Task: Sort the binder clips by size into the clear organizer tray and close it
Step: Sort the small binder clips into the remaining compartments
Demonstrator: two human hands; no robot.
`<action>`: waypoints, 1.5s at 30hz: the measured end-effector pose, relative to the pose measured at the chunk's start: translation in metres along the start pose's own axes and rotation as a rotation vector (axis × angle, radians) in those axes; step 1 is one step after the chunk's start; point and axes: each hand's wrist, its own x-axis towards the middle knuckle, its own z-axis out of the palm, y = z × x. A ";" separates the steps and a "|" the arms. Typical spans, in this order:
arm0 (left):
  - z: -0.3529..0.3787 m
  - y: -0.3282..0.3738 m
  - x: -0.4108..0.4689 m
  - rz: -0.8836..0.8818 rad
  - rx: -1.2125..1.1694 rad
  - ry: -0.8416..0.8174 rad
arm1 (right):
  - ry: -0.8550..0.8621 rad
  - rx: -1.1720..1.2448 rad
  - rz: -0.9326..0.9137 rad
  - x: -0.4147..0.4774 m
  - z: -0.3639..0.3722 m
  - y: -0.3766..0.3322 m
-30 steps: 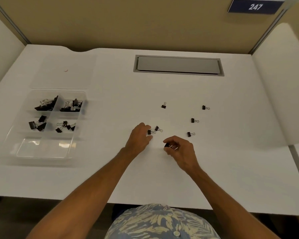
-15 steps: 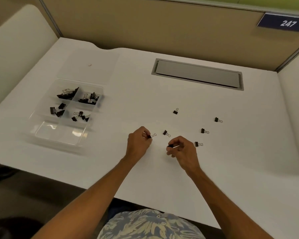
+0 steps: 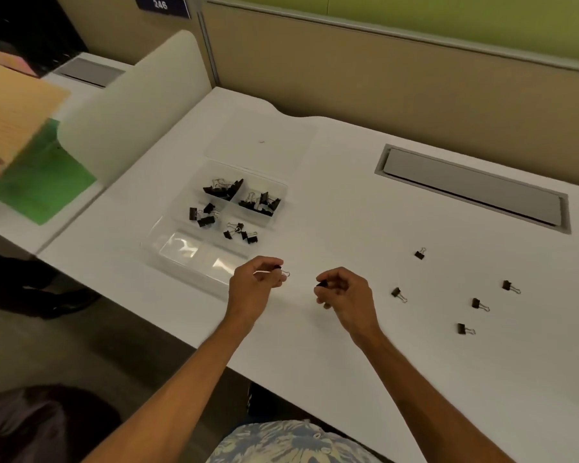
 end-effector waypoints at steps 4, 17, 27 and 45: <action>-0.047 0.003 0.021 -0.016 0.020 0.025 | -0.044 -0.007 -0.038 0.014 0.053 -0.023; -0.129 -0.009 0.093 0.027 0.469 -0.021 | -0.119 -0.545 -0.139 0.069 0.166 -0.047; -0.129 -0.015 0.114 0.168 0.897 -0.193 | -0.235 -1.028 -0.158 0.087 0.191 -0.048; -0.072 0.016 0.090 0.464 0.794 -0.193 | 0.213 -0.508 -0.170 0.048 0.098 -0.025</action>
